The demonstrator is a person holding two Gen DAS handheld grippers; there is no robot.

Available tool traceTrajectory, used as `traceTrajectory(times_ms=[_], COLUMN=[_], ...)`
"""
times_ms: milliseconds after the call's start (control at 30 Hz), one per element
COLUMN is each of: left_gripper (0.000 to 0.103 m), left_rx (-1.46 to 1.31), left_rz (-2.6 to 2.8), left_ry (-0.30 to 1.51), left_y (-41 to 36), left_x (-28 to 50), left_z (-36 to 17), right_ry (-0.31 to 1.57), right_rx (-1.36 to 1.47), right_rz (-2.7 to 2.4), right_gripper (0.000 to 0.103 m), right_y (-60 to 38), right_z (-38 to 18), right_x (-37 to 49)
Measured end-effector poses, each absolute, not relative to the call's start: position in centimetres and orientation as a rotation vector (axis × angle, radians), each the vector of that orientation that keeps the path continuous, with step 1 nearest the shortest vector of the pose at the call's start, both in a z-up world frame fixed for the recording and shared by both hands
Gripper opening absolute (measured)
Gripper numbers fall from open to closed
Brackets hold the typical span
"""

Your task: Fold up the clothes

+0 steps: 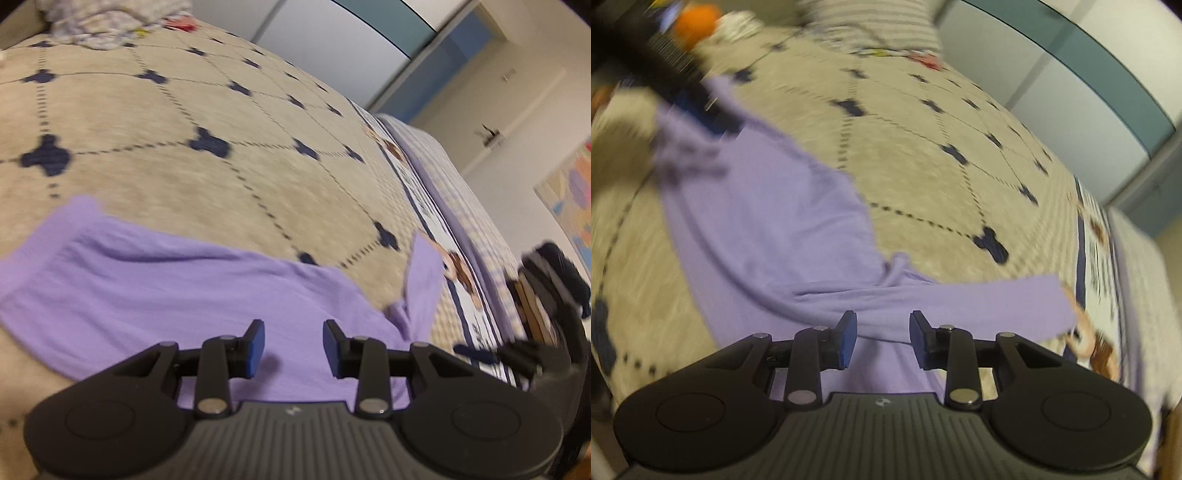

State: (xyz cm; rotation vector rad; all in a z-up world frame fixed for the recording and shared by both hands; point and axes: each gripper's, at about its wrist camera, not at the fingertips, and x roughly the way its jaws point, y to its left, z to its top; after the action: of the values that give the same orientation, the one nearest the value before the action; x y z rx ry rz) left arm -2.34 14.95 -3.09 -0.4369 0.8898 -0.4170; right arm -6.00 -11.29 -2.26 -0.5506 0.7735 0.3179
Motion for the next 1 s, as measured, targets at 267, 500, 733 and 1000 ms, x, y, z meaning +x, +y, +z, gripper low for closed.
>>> traceTrajectory(times_ms=[267,500,733,1000], left_gripper=[0.033,0.03,0.03,0.027], left_rx=[-0.337,-0.307,-0.273,-0.249], left_rz=[-0.61,-0.725,-0.765,-0.772], left_ry=[0.935,0.96,0.985,1.006], left_y=[8.6,4.6,1.3,0.0], left_x=[-2.0,-1.6,-0.5,-0.1], left_z=[-3.2,-3.8,-4.5,-5.4], right_ry=[0.85,0.91,0.939,0.923], right_rx=[-0.227,0.07,0.426,0.489], right_rz=[0.214,0.096,-0.059,-0.126], right_gripper=[0.034,0.034,0.034,0.034], right_y=[-15.6,-19.9,-25.8,-26.8], right_z=[-2.0,-2.3,-4.0,-4.7], right_x=[-1.5,2.2,4.5,6.7])
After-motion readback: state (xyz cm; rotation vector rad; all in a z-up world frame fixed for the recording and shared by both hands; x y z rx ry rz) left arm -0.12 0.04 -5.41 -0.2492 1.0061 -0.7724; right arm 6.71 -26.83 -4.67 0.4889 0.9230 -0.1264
